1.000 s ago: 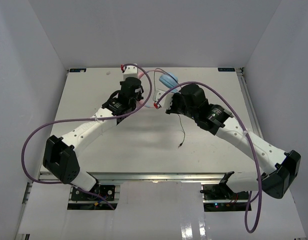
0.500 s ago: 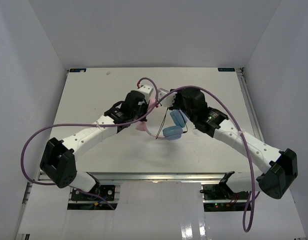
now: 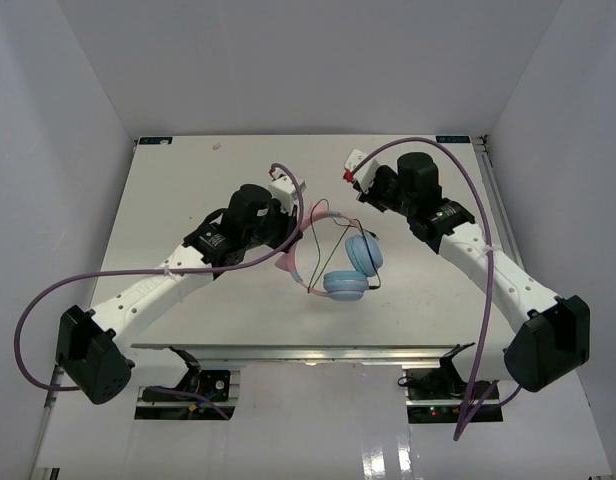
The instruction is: Wrap the headphones
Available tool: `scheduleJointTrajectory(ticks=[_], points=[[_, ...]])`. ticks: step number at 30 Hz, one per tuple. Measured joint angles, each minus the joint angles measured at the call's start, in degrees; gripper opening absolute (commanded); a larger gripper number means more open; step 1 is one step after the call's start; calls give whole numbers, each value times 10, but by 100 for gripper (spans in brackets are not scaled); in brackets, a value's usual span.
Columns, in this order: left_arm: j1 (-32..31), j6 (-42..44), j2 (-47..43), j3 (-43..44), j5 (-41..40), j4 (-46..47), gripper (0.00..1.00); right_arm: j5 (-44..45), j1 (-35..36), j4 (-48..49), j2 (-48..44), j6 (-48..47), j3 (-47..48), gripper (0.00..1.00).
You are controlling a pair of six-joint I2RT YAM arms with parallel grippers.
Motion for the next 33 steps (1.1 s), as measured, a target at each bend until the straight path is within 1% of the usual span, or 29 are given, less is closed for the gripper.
scheduleJointTrajectory(ticks=[2, 7, 8, 9, 11, 12, 14, 17, 19, 21, 24, 25, 27, 28, 29, 30, 31, 32, 33], points=[[-1, 2, -13, 0, 4, -3, 0, -50, -28, -1, 17, 33, 1, 40], [-2, 18, -29, 11, 1, -37, 0, -184, -111, -21, 43, 75, 8, 89], [-2, 21, -29, 13, 0, -44, 0, -210, -126, -24, 45, 78, 9, 94], [-2, 25, -29, 16, -2, -53, 0, -241, -140, -27, 48, 80, 9, 90], [-2, 32, -29, 27, -3, -82, 0, -336, -161, -25, 60, 74, 9, 90], [-2, 36, -29, 36, -3, -100, 0, -381, -167, -7, 71, 77, 0, 90], [-2, 38, -29, 55, -2, -121, 0, -440, -168, 36, 91, 94, -33, 90], [-2, 37, -30, 89, 5, -144, 0, -472, -145, 137, 118, 154, -109, 90], [-2, 34, -32, 106, 13, -154, 0, -478, -120, 184, 140, 187, -131, 90], [-2, 31, -34, 120, 21, -161, 0, -486, -98, 217, 167, 209, -119, 91], [-2, 25, -34, 131, 31, -171, 0, -494, -76, 265, 212, 234, -61, 96], [-2, 23, -34, 133, 33, -174, 0, -494, -72, 283, 223, 248, -44, 95], [-2, 20, -34, 135, 36, -179, 0, -494, -69, 329, 240, 283, -17, 88], [-2, 19, -34, 136, 38, -182, 0, -494, -69, 352, 246, 301, -11, 78], [-2, 18, -34, 136, 39, -184, 0, -494, -68, 374, 249, 320, -8, 67], [-2, 16, -33, 136, 40, -184, 0, -495, -68, 393, 252, 341, -7, 53], [-2, 15, -33, 136, 42, -185, 0, -497, -67, 411, 255, 361, -6, 33], [-2, 14, -32, 136, 42, -185, 0, -500, -66, 427, 259, 379, -6, 16], [-2, 12, -31, 137, 43, -185, 0, -505, -65, 443, 261, 396, -6, 9]])
